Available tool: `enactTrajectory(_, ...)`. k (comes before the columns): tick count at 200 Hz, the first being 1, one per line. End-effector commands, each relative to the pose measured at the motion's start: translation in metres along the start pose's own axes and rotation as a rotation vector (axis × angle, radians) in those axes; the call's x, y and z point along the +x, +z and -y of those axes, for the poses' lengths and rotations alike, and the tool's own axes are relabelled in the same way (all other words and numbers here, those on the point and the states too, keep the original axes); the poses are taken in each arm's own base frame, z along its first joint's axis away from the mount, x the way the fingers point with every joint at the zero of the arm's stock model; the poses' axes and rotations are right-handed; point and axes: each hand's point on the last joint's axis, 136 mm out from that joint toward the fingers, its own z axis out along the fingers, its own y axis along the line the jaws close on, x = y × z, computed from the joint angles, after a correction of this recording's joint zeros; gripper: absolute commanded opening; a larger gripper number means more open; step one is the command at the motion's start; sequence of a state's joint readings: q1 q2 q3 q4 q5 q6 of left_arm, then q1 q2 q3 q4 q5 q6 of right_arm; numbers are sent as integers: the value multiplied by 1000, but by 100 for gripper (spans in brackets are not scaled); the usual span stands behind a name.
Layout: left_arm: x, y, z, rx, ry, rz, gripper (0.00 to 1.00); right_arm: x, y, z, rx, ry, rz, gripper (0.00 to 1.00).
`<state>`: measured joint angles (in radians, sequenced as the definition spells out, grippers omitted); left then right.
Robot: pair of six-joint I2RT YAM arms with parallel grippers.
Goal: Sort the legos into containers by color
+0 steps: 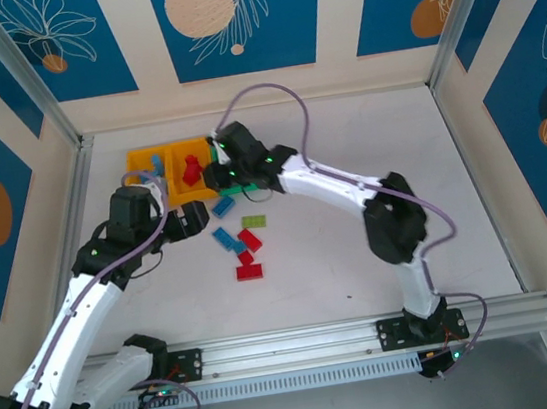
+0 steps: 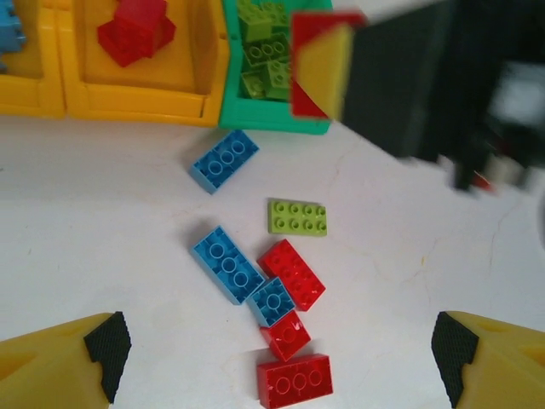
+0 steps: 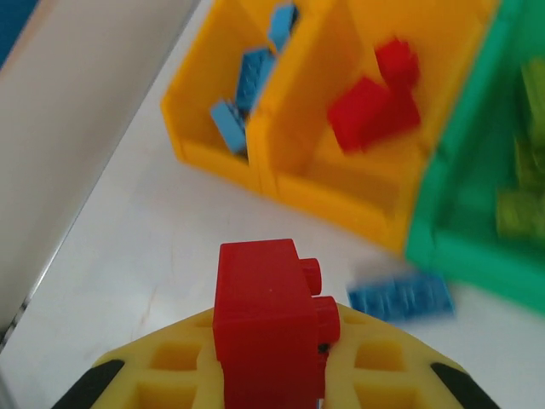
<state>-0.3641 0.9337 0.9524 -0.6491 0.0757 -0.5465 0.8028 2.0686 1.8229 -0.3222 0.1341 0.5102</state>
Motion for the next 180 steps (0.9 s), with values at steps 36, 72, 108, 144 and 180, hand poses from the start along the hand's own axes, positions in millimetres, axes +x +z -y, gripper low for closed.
enactTrajectory(36, 21, 0, -34, -119, -217, 11, 92, -36, 87, 24, 90, -129, 1, 28)
enactTrajectory(72, 28, 2, -39, -131, -240, -2, 92, -59, 66, 6, 36, -147, 29, 49)
enactTrajectory(108, 36, 15, -37, -124, -235, -60, 95, -74, 2, -6, 19, -121, 27, 49)
enactTrajectory(144, 55, 41, -36, -132, -268, -180, 95, -60, -83, 2, 48, -70, 4, 49)
enactTrajectory(180, 75, 76, -33, -177, -358, -260, 88, -16, -151, 22, 112, 1, -3, 55)
